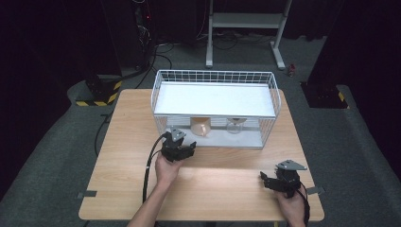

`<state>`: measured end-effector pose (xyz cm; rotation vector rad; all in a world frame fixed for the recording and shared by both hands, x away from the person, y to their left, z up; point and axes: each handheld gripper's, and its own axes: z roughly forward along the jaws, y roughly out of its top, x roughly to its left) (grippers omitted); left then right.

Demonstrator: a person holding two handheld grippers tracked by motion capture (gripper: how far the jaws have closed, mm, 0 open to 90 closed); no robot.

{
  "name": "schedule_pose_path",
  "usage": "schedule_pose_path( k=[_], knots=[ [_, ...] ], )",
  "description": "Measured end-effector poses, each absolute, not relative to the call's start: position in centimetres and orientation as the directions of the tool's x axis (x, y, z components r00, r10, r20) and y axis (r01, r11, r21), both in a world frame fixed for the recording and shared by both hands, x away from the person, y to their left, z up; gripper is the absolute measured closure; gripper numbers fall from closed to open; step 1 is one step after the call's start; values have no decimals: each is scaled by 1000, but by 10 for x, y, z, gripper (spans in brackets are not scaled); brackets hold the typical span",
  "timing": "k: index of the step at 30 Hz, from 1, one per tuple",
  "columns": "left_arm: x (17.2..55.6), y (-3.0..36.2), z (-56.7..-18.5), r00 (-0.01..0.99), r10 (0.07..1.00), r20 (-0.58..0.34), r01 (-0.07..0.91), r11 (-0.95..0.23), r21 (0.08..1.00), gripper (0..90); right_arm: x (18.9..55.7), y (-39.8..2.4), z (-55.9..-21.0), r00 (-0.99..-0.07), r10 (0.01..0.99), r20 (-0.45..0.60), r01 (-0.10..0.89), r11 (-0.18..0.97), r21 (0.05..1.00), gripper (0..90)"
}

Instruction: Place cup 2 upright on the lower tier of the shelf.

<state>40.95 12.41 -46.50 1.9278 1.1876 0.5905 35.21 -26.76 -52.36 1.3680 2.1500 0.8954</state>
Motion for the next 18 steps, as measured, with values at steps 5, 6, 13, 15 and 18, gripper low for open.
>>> schedule_pose_path(
  k=[5, 6, 13, 15, 18],
  knots=[
    [405, 126, -464, 459, 888, -22, 524, -251, 814, 395, 352, -268, -524, -416, 909, -20, 627, 302, 718, 221],
    [404, 127, -463, 461, 887, -19, 522, -254, 814, 395, 352, -268, -524, -416, 909, -20, 627, 302, 718, 221],
    [396, 131, -460, 465, 885, -23, 513, -247, 822, 392, 352, -268, -524, -416, 909, -20, 626, 303, 718, 221],
    [395, 133, -459, 462, 886, -28, 512, -241, 825, 391, 352, -268, -524, -416, 909, -20, 626, 302, 718, 221],
    [393, 136, -459, 461, 887, -30, 512, -238, 825, 390, 352, -268, -524, -416, 909, -20, 626, 303, 718, 221]
  ],
)
